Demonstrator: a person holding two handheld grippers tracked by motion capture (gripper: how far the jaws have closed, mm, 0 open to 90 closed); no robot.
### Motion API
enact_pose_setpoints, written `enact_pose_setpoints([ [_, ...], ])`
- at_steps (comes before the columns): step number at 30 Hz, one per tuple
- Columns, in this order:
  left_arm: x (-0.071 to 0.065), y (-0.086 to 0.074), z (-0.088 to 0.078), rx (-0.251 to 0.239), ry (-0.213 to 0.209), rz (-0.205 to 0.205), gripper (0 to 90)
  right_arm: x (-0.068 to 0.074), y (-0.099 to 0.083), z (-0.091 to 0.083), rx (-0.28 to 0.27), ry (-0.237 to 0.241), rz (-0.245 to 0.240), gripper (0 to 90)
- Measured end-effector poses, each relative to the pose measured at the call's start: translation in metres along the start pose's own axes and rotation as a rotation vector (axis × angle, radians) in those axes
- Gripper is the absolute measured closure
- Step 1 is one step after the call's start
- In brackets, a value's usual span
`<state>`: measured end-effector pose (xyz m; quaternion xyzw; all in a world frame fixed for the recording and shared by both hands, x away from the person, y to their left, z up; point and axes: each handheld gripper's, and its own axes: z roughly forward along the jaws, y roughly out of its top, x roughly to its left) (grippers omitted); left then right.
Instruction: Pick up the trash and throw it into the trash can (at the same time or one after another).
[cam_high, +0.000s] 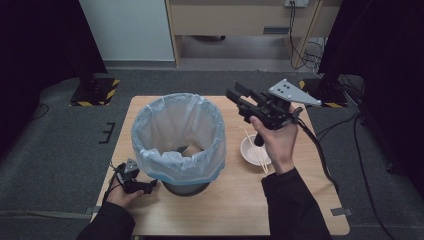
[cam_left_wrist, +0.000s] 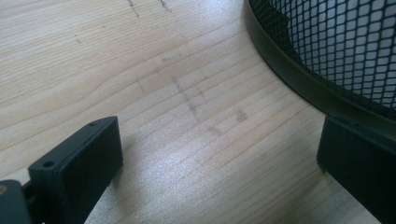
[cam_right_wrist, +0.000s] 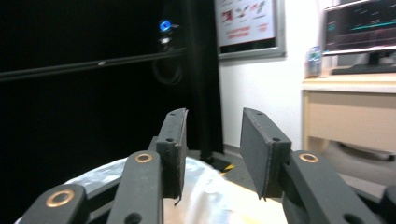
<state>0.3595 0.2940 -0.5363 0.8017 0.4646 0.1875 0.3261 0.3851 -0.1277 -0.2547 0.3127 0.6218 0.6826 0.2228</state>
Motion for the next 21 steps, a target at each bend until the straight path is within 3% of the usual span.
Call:
enact_pose_setpoints([
  [4, 0.000, 0.000, 0.000, 0.000, 0.000, 0.000, 0.0, -0.017, 0.005, -0.021, -0.018, -0.058, 0.005, 57.1],
  [6, 0.000, 0.000, 0.000, 0.000, 0.000, 0.000, 0.0, -0.030, 0.005, -0.037, -0.005, -0.115, -0.010, 51.5],
  [7, 0.000, 0.000, 0.000, 0.000, 0.000, 0.000, 0.0, -0.030, 0.005, -0.037, -0.005, -0.115, -0.010, 51.5],
  [10, 0.000, 0.000, 0.000, 0.000, 0.001, 0.000, 0.0, -0.041, 0.000, -0.050, 0.004, -0.175, -0.011, 48.9],
  [16, 0.000, 0.000, 0.000, -0.001, 0.001, 0.000, 0.0, -0.067, -0.027, -0.069, 0.066, -0.261, -0.012, 47.8],
  [21, 0.000, 0.000, 0.000, -0.001, 0.001, 0.000, 0.0, -0.079, -0.048, -0.074, 0.105, -0.299, -0.006, 48.7],
])
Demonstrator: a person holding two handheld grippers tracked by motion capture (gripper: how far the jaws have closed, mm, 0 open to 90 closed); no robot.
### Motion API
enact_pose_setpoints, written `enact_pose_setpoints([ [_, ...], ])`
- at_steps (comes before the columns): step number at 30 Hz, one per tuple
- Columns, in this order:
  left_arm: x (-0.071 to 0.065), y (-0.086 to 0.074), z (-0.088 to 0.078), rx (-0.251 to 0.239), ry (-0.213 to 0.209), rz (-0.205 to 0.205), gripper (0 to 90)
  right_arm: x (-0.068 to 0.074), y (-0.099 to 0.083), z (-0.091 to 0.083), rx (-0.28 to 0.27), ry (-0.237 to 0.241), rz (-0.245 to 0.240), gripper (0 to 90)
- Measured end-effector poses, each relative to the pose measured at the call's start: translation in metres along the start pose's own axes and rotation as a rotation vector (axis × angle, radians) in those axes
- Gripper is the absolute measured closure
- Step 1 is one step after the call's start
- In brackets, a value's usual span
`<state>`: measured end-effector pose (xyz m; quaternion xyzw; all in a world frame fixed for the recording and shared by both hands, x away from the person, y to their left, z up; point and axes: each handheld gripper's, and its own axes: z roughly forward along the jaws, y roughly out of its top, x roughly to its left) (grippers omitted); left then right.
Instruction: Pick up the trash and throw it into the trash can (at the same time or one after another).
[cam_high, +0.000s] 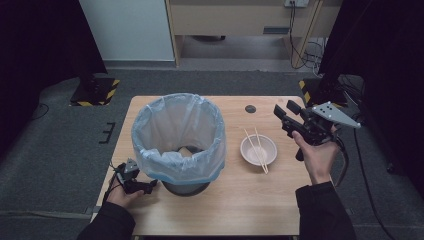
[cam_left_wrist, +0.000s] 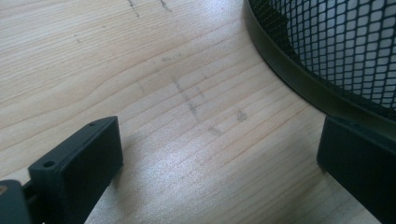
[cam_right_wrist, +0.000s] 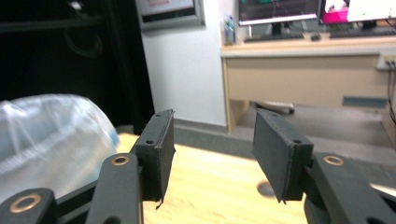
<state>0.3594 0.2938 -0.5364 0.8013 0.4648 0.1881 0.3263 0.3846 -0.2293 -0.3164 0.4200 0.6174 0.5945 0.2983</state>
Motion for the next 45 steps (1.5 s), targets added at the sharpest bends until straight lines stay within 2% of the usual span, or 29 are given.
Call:
enact_pose_setpoints([
  [2, 0.000, 0.000, 0.000, 0.000, 0.000, -0.001, 0.0, -0.010, -0.019, 0.002, 0.037, -0.029, -0.006, 50.8],
  [3, 0.000, 0.000, 0.000, 0.000, 0.000, -0.001, 0.0, -0.010, -0.019, 0.002, 0.037, -0.029, -0.006, 50.8],
  [5, 0.000, 0.000, 0.000, -0.001, 0.000, -0.001, 0.0, -0.016, -0.035, 0.003, 0.072, -0.047, -0.005, 53.4],
  [6, 0.000, 0.000, 0.000, -0.001, 0.000, -0.001, 0.0, -0.016, -0.035, 0.003, 0.072, -0.047, -0.005, 53.4],
  [10, 0.000, 0.000, 0.000, -0.001, 0.000, -0.001, 0.0, -0.025, -0.056, 0.009, 0.145, -0.080, -0.011, 56.3],
  [16, 0.000, 0.000, 0.000, 0.000, 0.000, -0.001, 0.0, -0.030, -0.080, 0.021, 0.227, -0.100, -0.020, 58.4],
  [17, 0.000, 0.000, 0.000, 0.000, 0.000, -0.001, 0.0, -0.032, -0.091, 0.027, 0.257, -0.105, -0.021, 59.1],
  [19, 0.000, 0.000, 0.000, 0.000, 0.000, -0.001, 0.0, -0.032, -0.094, 0.029, 0.268, -0.108, -0.022, 59.3],
  [21, 0.000, 0.000, 0.000, 0.000, 0.000, -0.001, 0.0, -0.033, -0.108, 0.036, 0.316, -0.112, -0.027, 60.3],
  [29, 0.000, 0.000, 0.000, -0.001, -0.001, -0.001, 0.0, -0.030, -0.130, 0.051, 0.390, -0.111, -0.045, 62.3],
  [36, 0.000, 0.000, 0.000, 0.000, 0.000, -0.001, 0.0, -0.028, -0.149, 0.062, 0.448, -0.117, -0.026, 64.0],
  [45, 0.000, 0.000, 0.000, 0.000, 0.000, -0.001, 0.0, -0.026, -0.162, 0.072, 0.503, -0.130, -0.030, 67.3],
])
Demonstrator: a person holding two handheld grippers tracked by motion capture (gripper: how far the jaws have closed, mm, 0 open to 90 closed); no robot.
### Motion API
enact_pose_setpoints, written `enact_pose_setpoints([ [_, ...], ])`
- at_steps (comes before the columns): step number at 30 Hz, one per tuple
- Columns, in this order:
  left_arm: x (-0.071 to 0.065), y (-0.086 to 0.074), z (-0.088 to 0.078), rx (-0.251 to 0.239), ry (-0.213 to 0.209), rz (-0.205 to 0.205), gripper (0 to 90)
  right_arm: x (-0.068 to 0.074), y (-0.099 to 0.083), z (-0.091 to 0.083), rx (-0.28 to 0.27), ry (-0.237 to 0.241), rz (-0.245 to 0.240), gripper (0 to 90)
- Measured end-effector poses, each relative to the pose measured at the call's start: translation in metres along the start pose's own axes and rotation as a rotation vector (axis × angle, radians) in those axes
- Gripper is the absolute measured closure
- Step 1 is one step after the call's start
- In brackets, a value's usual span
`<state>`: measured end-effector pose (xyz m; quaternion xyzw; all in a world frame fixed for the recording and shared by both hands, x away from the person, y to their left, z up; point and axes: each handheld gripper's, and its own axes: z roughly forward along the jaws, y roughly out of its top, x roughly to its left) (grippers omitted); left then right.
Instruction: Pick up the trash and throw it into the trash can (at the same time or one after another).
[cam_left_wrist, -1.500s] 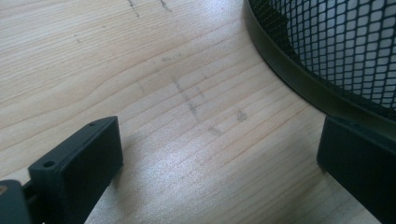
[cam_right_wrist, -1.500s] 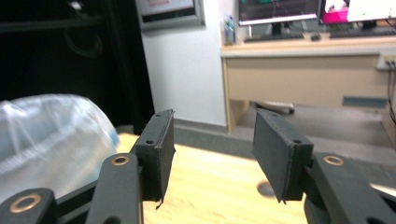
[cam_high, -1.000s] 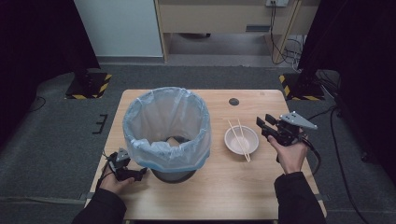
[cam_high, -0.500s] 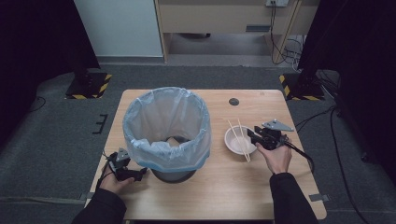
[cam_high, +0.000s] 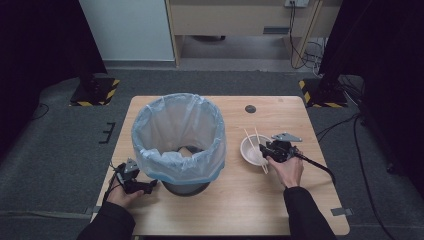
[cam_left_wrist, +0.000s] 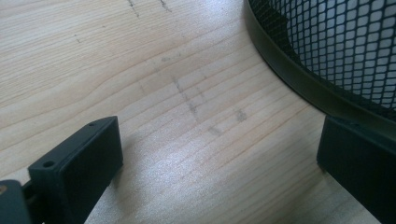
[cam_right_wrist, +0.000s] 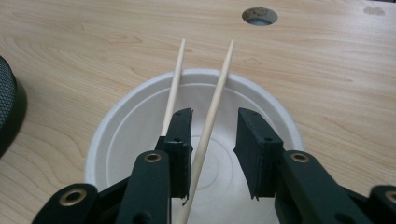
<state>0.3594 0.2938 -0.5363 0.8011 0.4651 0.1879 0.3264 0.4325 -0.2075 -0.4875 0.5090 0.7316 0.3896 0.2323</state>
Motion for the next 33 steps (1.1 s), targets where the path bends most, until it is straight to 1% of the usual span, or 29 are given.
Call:
enact_pose_setpoints([
  [2, 0.0000, 0.0000, 0.0000, 0.000, 0.000, 0.000, 0.0, 0.0003, -0.0008, 0.0006, 0.007, -0.003, 0.013, 69.3],
  [4, 0.0000, 0.0000, 0.0000, 0.000, 0.000, 0.000, 0.0, -0.0001, -0.0016, 0.0009, 0.014, -0.009, 0.013, 70.5],
  [8, 0.0000, 0.0000, 0.0000, -0.001, -0.001, 0.000, 0.0, -0.0007, -0.0029, 0.0017, 0.019, -0.004, 0.023, 71.3],
  [11, 0.0000, 0.0000, 0.0001, -0.001, -0.001, 0.000, 0.0, -0.0002, -0.0031, 0.0022, 0.020, -0.001, 0.024, 71.9],
  [14, 0.0001, 0.0000, 0.0000, -0.001, -0.001, 0.000, 0.0, 0.0002, -0.0046, 0.0042, 0.036, -0.007, 0.017, 72.6],
  [17, 0.0000, 0.0000, 0.0000, 0.000, 0.000, 0.000, 0.0, 0.0000, -0.0050, 0.0050, 0.038, -0.007, 0.019, 73.4],
  [33, 0.0001, 0.0000, 0.0000, -0.001, -0.001, 0.000, 0.0, -0.0084, -0.0096, 0.0063, 0.075, -0.034, 0.034, 82.4],
])
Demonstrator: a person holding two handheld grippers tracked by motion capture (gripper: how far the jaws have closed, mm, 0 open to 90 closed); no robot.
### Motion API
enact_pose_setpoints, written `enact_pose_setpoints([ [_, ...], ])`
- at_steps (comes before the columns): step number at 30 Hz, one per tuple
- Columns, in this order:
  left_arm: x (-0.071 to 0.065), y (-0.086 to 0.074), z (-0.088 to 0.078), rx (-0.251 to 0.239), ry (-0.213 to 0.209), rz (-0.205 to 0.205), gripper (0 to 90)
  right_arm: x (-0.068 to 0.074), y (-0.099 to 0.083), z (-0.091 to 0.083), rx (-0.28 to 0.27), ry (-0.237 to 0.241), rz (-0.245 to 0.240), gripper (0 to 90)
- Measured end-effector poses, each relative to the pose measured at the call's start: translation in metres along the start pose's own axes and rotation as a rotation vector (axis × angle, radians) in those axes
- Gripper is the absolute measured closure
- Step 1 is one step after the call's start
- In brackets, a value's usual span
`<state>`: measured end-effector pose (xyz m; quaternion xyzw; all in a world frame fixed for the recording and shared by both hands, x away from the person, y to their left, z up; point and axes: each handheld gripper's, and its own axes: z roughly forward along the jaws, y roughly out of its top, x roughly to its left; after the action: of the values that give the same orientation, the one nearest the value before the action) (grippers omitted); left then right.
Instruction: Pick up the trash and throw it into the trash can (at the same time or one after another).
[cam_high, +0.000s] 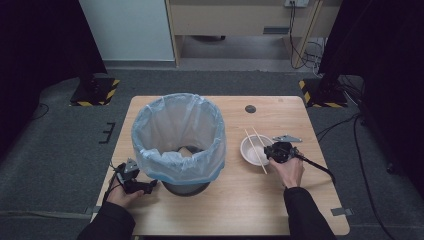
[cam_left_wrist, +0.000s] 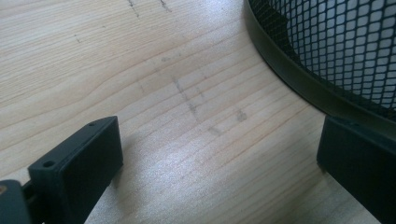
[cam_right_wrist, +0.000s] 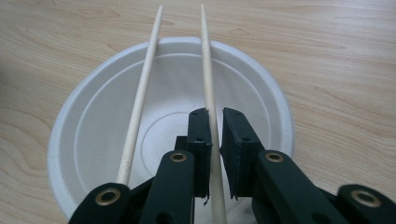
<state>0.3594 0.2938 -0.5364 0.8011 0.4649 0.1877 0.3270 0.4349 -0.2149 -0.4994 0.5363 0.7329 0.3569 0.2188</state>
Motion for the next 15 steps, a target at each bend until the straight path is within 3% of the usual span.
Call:
enact_pose_setpoints([
  [9, 0.0000, 0.0000, 0.0000, 0.000, 0.000, 0.000, 0.0, -0.0010, 0.0004, -0.0012, 0.002, 0.000, 0.001, 85.4],
  [15, 0.0000, 0.0000, -0.0001, 0.001, 0.001, 0.000, 0.0, -0.0037, 0.0042, -0.0070, -0.027, 0.011, 0.020, 85.5],
])
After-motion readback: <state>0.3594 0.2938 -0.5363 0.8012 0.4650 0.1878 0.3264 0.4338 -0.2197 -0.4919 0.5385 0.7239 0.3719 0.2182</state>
